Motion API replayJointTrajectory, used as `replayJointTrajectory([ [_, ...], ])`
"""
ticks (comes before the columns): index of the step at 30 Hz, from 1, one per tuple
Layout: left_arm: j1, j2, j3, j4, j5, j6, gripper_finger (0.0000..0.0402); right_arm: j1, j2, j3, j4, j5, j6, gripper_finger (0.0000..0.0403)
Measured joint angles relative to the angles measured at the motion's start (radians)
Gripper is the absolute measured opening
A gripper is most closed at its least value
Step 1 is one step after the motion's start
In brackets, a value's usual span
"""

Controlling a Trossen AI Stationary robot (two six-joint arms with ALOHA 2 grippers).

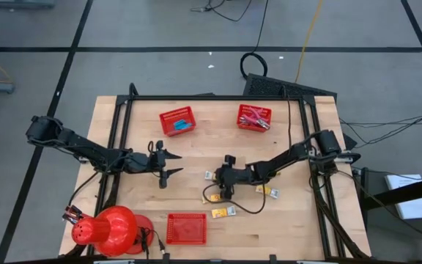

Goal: Pick & Place School Supplies
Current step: Put the yellow crayon pack into the bottom left red bin

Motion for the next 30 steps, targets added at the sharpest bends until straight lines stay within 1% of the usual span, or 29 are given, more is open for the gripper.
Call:
replayJointTrajectory([
  [3,0.0,0.0,0.0,0.0,0.0,-0.002,0.0218,0.015,-0.001,-0.001,-0.004,0.014,-0.008,0.0071],
  [4,0.0,0.0,0.0,0.0,0.0,-0.002,0.0218,0.021,-0.001,-0.001,-0.006,0.017,-0.01,0.006],
  [9,0.0,0.0,0.0,-0.002,-0.014,-0.003,0.0218,0.062,-0.006,-0.002,0.003,0.068,-0.021,0.0061],
  [14,0.0,0.0,0.0,-0.007,-0.021,-0.003,0.0218,0.108,-0.065,-0.007,0.008,0.055,-0.056,0.0061],
  [18,0.001,0.0,0.0,-0.01,-0.021,-0.006,0.0218,0.137,-0.124,0.011,0.034,0.099,-0.093,0.0061],
  [21,0.001,0.0,0.0,-0.01,-0.022,-0.007,0.0218,0.152,-0.148,0.033,0.015,0.113,-0.126,0.0061],
  [24,0.001,0.0,0.0,-0.009,-0.023,-0.005,0.0218,0.164,-0.148,0.085,0.029,0.097,-0.163,0.0061],
  [28,0.001,0.0,0.0,-0.016,-0.028,-0.004,0.0218,0.181,-0.13,0.163,0.06,-0.016,-0.188,0.0061],
  [30,0.002,0.0,-0.001,-0.026,-0.036,-0.003,0.0218,0.191,-0.109,0.191,0.096,-0.055,-0.192,0.0061],
])
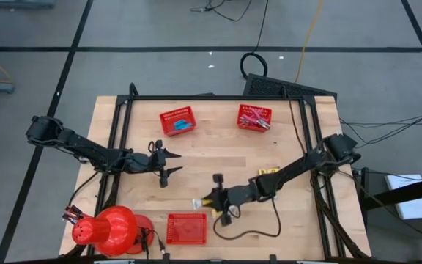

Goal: Pick & Place School Supplies
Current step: Put the yellow crayon pack into the bottom left red bin

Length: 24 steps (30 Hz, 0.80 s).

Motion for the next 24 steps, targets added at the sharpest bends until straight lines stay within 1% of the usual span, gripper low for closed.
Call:
replayJointTrajectory([
  [4,0.0,0.0,0.0,-0.006,-0.008,0.001,0.0218,0.013,0.055,0.07,0.071,-0.092,0.007,0.0061],
  [5,0.0,0.0,0.0,-0.006,-0.008,0.001,0.0218,0.015,0.077,0.096,0.075,-0.1,0.009,0.0061],
  [12,0.0,0.0,0.0,-0.009,-0.008,0.0,0.0218,0.015,0.268,0.325,0.016,-0.198,0.005,0.0061],
  [14,0.0,0.0,0.0,-0.009,-0.009,-0.002,0.0218,0.016,0.306,0.368,-0.016,-0.221,0.009,0.0061],
  [17,0.0,0.0,0.0,-0.011,-0.018,-0.001,0.0218,0.026,0.343,0.392,-0.058,-0.223,0.033,0.0061],
  [23,0.0,0.0,0.0,-0.01,-0.031,0.0,0.0218,0.03,0.341,0.394,-0.099,-0.227,0.078,0.0061],
  [24,0.0,0.0,0.0,-0.009,-0.033,0.0,0.0218,0.032,0.342,0.394,-0.102,-0.227,0.076,0.0067],
])
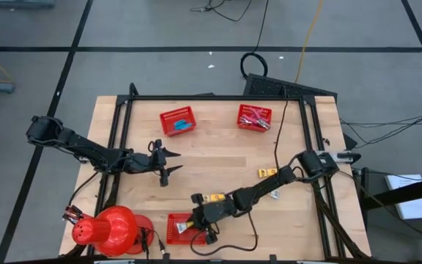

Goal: Pick & Place School Supplies
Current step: Put the yellow crayon pack into the bottom left red bin

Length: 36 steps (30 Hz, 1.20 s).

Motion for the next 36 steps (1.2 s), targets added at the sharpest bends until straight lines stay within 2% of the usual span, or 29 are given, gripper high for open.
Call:
replayJointTrajectory([
  [7,0.0,0.0,0.0,0.0,0.0,0.0,0.0218,0.002,0.0,0.0,0.013,0.0,-0.019,0.0228],
  [11,0.0,0.0,0.0,-0.001,0.0,0.0,0.0218,0.001,0.0,0.0,0.043,0.007,-0.024,0.0272],
  [13,0.0,0.0,0.0,-0.002,0.0,0.0,0.0218,-0.002,-0.008,0.0,0.025,0.019,-0.04,0.0275],
  [21,0.0,0.0,0.0,-0.006,-0.001,0.002,0.0218,-0.005,-0.138,-0.001,-0.306,0.212,-0.103,0.0252],
  [26,0.0,0.0,0.0,-0.008,-0.001,0.006,0.0218,-0.005,-0.182,-0.001,-0.501,0.264,-0.075,0.0251],
  [36,0.0,0.0,0.0,-0.011,-0.001,0.005,0.0218,-0.012,-0.184,-0.169,-0.48,0.245,0.046,0.0251],
])
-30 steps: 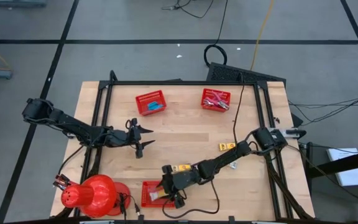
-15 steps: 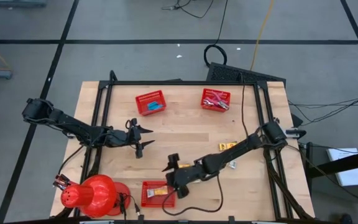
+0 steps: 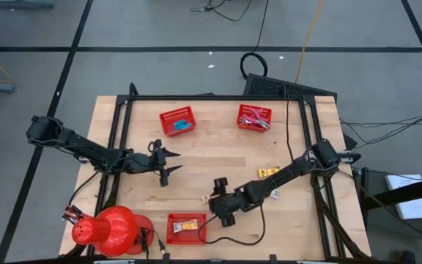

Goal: Pick & Place School Supplies
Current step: Put the yellow crayon pack into the bottom left red bin

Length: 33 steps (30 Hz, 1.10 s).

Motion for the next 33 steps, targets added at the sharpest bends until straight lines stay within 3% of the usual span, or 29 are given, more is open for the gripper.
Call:
replayJointTrajectory([
  [8,0.0,0.0,0.0,0.0,0.0,0.0,0.0218,-0.032,-0.005,-0.071,0.014,0.022,0.016,0.0251],
  [16,0.0,0.0,0.0,0.001,0.0,0.0,0.0218,-0.053,-0.007,-0.149,0.171,-0.031,0.049,0.0243],
  [20,0.0,0.0,0.0,0.001,0.0,0.002,0.0218,-0.053,-0.008,-0.19,0.241,-0.031,0.071,0.0187],
  [25,0.0,0.0,0.0,0.001,0.0,0.001,0.0218,-0.053,-0.008,-0.197,0.266,-0.027,0.083,0.0051],
  [33,0.0,0.0,0.0,0.0,0.0,-0.001,0.0218,-0.054,-0.023,-0.2,0.273,0.104,0.046,0.0053],
])
